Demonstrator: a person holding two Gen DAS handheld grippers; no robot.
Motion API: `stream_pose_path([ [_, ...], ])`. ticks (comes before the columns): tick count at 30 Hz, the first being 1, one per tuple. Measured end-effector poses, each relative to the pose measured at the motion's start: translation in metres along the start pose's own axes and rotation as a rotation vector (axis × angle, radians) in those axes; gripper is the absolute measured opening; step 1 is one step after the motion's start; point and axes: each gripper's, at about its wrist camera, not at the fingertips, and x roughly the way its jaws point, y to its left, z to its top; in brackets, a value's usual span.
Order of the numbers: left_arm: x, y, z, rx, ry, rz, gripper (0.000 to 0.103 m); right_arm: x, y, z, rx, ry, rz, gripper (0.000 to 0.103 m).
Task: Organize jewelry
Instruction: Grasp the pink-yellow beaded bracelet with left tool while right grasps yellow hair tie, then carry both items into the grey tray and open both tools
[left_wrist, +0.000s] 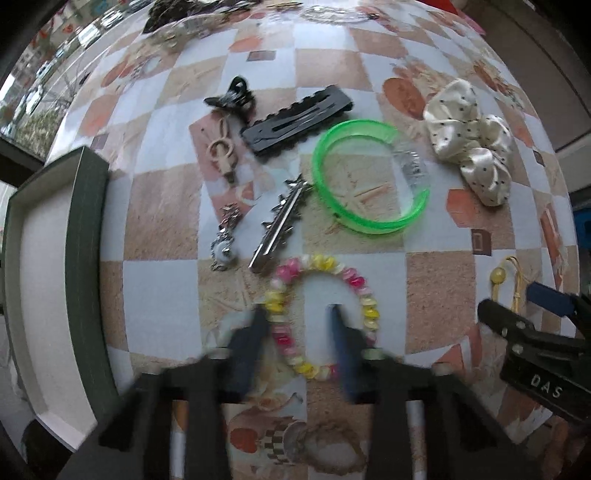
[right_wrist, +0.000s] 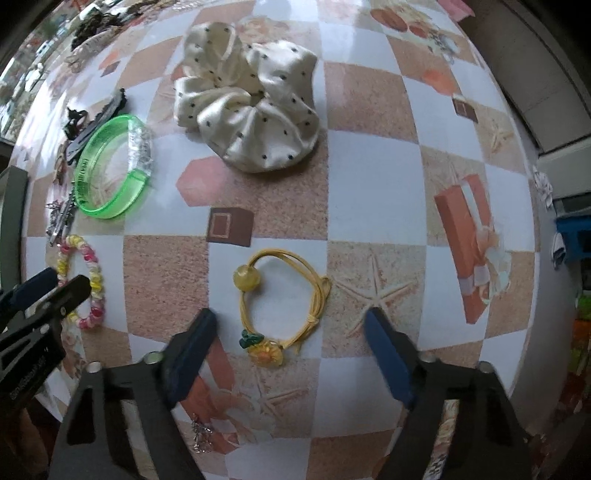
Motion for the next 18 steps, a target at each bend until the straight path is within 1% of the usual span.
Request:
stream_pose_path([
  [1,-0.001,-0.002,0.002,0.000,0.005,-0.011,0.014,-0.003,0.002,0.001,-0.006,-0.006,0.002,0.058],
  [3,-0.002,-0.005,0.005,-0.008,0.012,-0.036,0.013,-0.006,0.009,0.004,-0.006,-0.011,0.003,0.027],
  [4,-0.004,-0.007,0.006,-0.008,0.008,-0.044,0.013,-0.008,0.008,0.006,-0.001,-0.008,0.009,0.020],
  [5,-0.007,-0.010,0.007,-0.006,0.000,-0.050,0.013,-0.007,0.006,0.007,0.007,-0.005,0.020,0.007],
  [8,-0.022,-0.014,0.010,-0.002,-0.015,-0.074,0.013,-0.009,-0.006,0.014,0.030,-0.006,0.069,0.006],
  [10,-0.036,-0.016,0.012,-0.010,-0.030,-0.086,0.013,-0.016,-0.014,0.017,0.037,-0.013,0.125,0.006],
  [13,-0.057,-0.018,0.015,-0.046,-0.063,-0.105,0.013,-0.031,-0.025,0.024,0.037,-0.020,0.197,0.005],
  [16,-0.063,-0.011,0.008,-0.081,-0.095,-0.107,0.013,-0.044,-0.034,0.031,0.031,-0.032,0.241,0.005],
  [18,-0.078,-0.004,0.005,-0.108,-0.114,-0.102,0.013,-0.054,-0.037,0.036,0.027,-0.035,0.276,0.005],
])
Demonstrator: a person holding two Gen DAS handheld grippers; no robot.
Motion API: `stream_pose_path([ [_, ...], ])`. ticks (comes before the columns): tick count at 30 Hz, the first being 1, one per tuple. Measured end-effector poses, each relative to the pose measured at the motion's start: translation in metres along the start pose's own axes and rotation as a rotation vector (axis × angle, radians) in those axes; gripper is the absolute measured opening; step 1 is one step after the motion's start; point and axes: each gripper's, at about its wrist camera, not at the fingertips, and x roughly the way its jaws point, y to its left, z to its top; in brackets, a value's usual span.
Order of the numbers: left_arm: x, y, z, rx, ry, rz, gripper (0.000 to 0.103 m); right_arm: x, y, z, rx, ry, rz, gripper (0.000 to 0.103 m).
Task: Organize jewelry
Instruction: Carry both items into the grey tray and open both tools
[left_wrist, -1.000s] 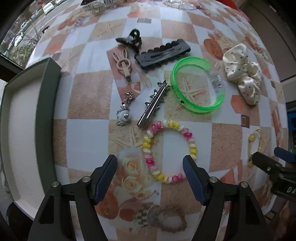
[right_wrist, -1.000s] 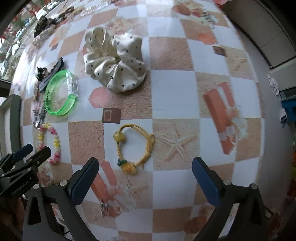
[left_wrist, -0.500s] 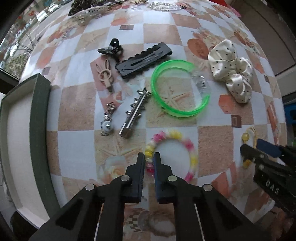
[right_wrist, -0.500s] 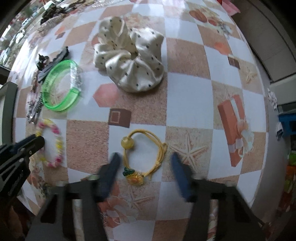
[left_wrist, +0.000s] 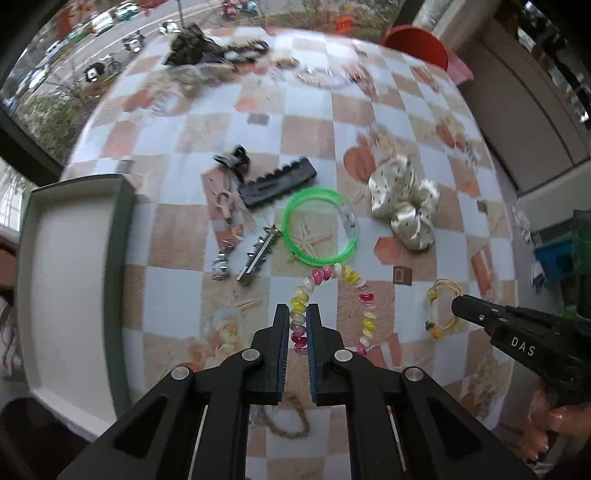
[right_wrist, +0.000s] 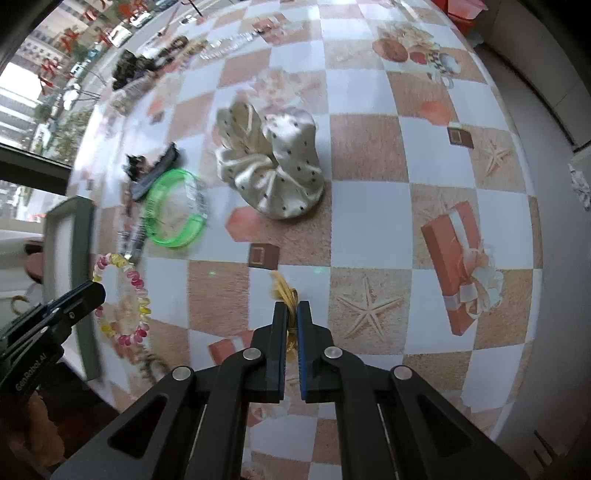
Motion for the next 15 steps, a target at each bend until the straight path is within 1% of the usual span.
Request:
stream_pose_path([
  [1,-0.007,0.006,-0.003,-0.013,-0.009,0.005,0.013,0.002,0.003,-0.007,-0.008,-0.006,0.011,0.005],
  [2,-0.015,0.012,-0.006,-0.030,-0.018,0.011,0.013,-0.006,-0.003,-0.004,-0.017,-0.007,0.021,0.005],
  [3,-0.026,0.022,-0.012,-0.048,-0.028,0.009,0.013,-0.010,-0.001,0.001,-0.032,-0.008,0.030,0.005],
  [4,-0.032,0.027,-0.013,-0.065,-0.040,0.011,0.013,-0.013,0.000,-0.011,-0.047,-0.011,0.035,0.005],
  [5,-0.038,0.033,-0.015,-0.082,-0.050,0.013,0.013,-0.015,0.004,-0.008,-0.064,-0.010,0.039,0.005],
  [8,-0.052,0.060,-0.021,-0.138,-0.068,0.012,0.013,-0.022,0.026,-0.017,-0.093,-0.021,0.050,0.005],
  [9,-0.056,0.070,-0.022,-0.145,-0.073,0.015,0.013,-0.024,0.036,-0.011,-0.100,-0.028,0.060,0.005],
  [10,-0.058,0.079,-0.021,-0.149,-0.078,0.018,0.013,-0.026,0.042,-0.024,-0.106,-0.036,0.063,0.005],
  [11,-0.061,0.090,-0.021,-0.150,-0.082,0.021,0.013,-0.026,0.055,-0.020,-0.114,-0.045,0.068,0.005],
  [13,-0.067,0.113,-0.022,-0.153,-0.085,0.026,0.013,-0.028,0.075,-0.035,-0.124,-0.056,0.082,0.005],
  [15,-0.071,0.138,-0.022,-0.157,-0.084,0.029,0.013,-0.023,0.103,-0.033,-0.135,-0.064,0.098,0.005],
])
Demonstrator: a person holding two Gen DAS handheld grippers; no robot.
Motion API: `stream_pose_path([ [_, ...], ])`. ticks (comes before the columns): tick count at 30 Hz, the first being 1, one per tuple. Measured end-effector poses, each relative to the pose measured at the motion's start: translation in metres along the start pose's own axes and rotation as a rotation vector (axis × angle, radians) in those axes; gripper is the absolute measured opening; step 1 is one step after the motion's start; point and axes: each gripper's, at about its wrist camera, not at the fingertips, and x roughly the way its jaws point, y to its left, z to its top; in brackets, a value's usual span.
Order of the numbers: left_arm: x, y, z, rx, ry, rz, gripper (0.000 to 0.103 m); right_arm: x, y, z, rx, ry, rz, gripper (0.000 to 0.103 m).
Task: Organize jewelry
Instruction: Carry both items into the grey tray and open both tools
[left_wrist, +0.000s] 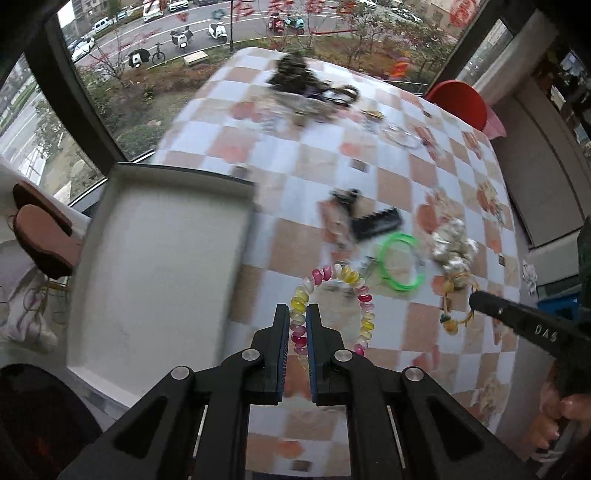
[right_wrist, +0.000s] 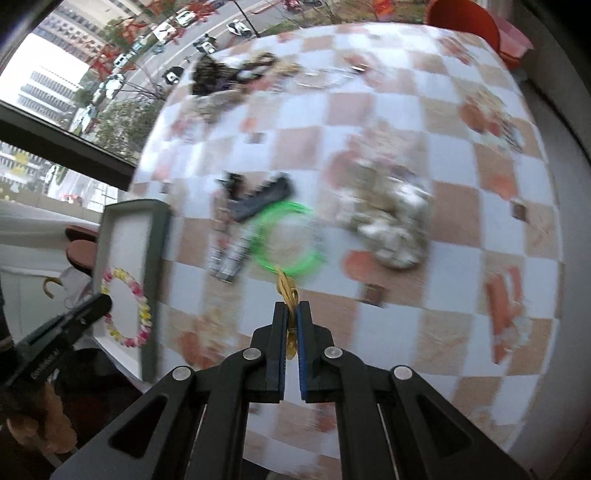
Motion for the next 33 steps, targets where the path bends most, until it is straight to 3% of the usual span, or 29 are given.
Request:
stream_pose_path([
  [8,0.009,0.106,0.022,-0.066,-0.002,0.038,0.013,0.049,0.127,0.027,-0.101,0.003,0.083,0.005],
  [16,0.047,0.166,0.038,-0.120,0.014,0.093,0.013,0.121,0.215,0.059,-0.200,0.076,0.134,0.005],
  [24,0.090,0.182,0.039,-0.101,0.056,0.153,0.013,0.179,0.230,0.070,-0.204,0.148,0.073,0.005],
  [33,0.103,0.177,0.038,-0.069,0.081,0.216,0.014,0.205,0.221,0.072,-0.222,0.190,-0.017,0.006],
])
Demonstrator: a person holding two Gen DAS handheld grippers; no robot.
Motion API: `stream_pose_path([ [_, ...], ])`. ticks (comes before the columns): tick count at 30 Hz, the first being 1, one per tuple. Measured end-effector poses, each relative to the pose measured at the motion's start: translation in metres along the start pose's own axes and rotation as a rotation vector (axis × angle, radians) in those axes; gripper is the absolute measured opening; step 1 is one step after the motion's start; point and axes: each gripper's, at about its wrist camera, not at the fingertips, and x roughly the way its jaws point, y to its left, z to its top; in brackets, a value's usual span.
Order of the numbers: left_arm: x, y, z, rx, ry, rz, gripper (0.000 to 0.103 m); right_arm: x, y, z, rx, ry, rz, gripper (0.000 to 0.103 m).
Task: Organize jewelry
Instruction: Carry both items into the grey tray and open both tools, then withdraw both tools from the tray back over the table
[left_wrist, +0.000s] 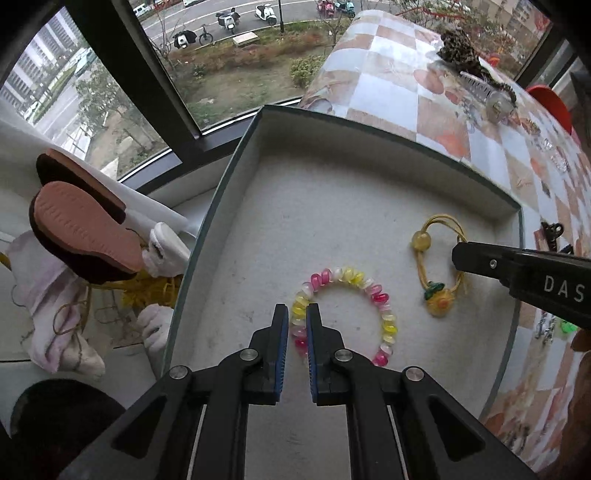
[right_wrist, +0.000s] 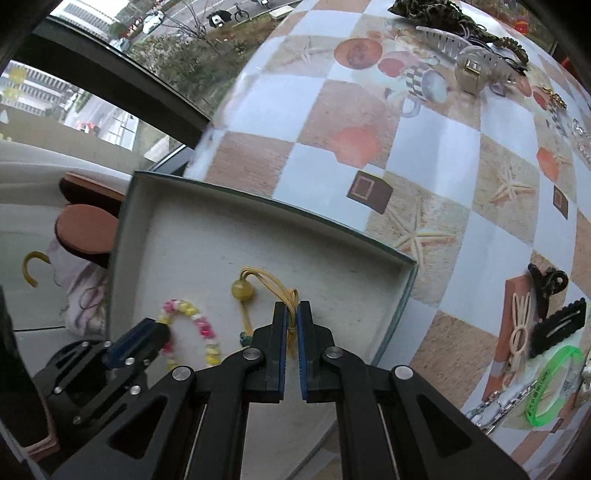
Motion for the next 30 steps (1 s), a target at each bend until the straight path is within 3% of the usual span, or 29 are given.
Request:
stream_pose_path([
  [2,0.002,-0.001,0.000,0.002,0.010,0.011,0.014,0.001,-0.001,0.002,-0.002,0.002,0.002,0.009],
  [4,0.001,-0.001,0.000,-0.004,0.010,0.014,0.014,-0.001,-0.001,0.005,-0.010,-0.005,0.001,0.030],
  [5,0.000,0.000,0.000,-0.006,0.011,0.013,0.014,-0.004,0.000,0.006,-0.015,-0.015,-0.005,0.053],
  [6,-0.001,0.000,0.000,-0.007,0.011,0.011,0.014,-0.009,0.001,0.006,-0.020,-0.033,0.001,0.059],
  [13,-0.006,-0.003,-0.001,-0.003,0.011,-0.004,0.014,-0.051,-0.010,0.004,0.013,-0.107,0.040,0.059],
  [19,-0.011,-0.009,-0.003,0.004,0.013,-0.001,0.017,-0.081,-0.038,-0.026,0.068,-0.137,0.033,0.062],
  [20,-0.012,-0.011,-0.003,0.006,0.011,0.001,0.056,-0.086,-0.047,-0.032,0.085,-0.136,0.030,0.062],
  [21,-0.014,-0.012,-0.004,0.006,0.004,0.012,0.089,-0.085,-0.049,-0.039,0.099,-0.137,0.026,0.062],
  [22,-0.016,-0.011,-0.005,0.007,-0.007,0.034,0.103,-0.087,-0.054,-0.046,0.115,-0.137,0.021,0.062],
  [27,-0.027,-0.024,-0.004,0.052,-0.045,0.048,0.103,-0.102,-0.080,-0.075,0.186,-0.140,-0.004,0.063],
  [30,-0.037,-0.034,-0.005,0.068,-0.059,0.071,0.103,-0.112,-0.099,-0.095,0.223,-0.146,-0.023,0.073],
])
